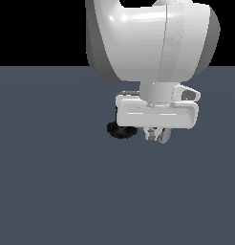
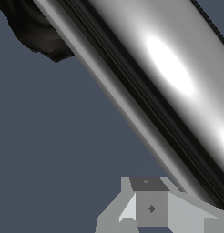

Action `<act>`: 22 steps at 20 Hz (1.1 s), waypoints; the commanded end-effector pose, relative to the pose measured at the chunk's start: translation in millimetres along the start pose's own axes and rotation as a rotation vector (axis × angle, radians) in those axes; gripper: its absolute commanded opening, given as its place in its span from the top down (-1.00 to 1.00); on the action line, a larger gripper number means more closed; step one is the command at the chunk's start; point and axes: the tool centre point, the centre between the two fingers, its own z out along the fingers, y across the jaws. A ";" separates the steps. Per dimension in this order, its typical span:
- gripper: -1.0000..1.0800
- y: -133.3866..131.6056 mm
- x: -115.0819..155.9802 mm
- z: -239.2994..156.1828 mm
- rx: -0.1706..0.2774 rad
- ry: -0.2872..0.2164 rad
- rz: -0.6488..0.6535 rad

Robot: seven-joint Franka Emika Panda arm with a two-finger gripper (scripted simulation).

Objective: Turn on the faucet by rotating a designated handle.

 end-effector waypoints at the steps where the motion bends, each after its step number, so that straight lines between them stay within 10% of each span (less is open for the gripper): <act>1: 1.00 6.8 13.2 -0.2 -0.002 0.010 -0.003; 22: 1.00 66.0 70.8 -1.0 -0.003 0.010 0.008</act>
